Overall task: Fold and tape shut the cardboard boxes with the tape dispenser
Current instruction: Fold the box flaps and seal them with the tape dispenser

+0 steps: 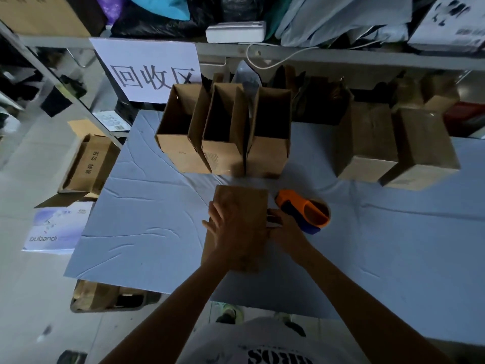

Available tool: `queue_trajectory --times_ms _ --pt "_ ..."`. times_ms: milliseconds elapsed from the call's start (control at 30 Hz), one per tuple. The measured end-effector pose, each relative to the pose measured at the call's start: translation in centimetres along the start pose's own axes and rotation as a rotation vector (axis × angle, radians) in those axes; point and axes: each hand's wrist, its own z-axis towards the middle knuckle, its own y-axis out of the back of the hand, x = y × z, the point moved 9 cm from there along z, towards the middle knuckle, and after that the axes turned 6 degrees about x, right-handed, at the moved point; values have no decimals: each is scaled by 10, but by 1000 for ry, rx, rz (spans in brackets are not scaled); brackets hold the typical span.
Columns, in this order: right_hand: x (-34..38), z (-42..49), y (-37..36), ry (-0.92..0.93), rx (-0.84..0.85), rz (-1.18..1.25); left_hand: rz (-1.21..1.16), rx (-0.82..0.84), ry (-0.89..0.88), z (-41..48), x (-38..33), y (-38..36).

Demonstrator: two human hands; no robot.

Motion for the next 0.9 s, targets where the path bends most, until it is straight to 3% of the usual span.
queue_trajectory --times_ms 67,200,233,333,400,600,700,800,867,900 --pt "-4 1 12 -22 -83 -39 21 21 20 -1 -5 -6" --pt "-6 -7 61 -34 -536 -321 129 18 17 2 -7 -12" --pt "-13 -3 68 -95 -552 -408 126 9 16 2 -6 -12" --pt "-46 17 65 -322 -332 -639 147 -30 28 -1 1 -13" --pt "-58 27 63 -379 -273 -747 164 -45 43 -2 6 -13" --pt "-59 36 79 -469 -504 -744 120 -45 76 -13 21 -9" --pt "-49 34 80 -256 -512 -814 109 -5 86 -12 22 -4" --pt "-9 16 71 180 -453 -732 62 45 130 -15 19 0" --pt "14 -3 76 292 -514 -655 -77 6 51 -16 0 14" --pt "30 -9 74 368 -529 -747 -147 -49 -52 -15 -15 26"
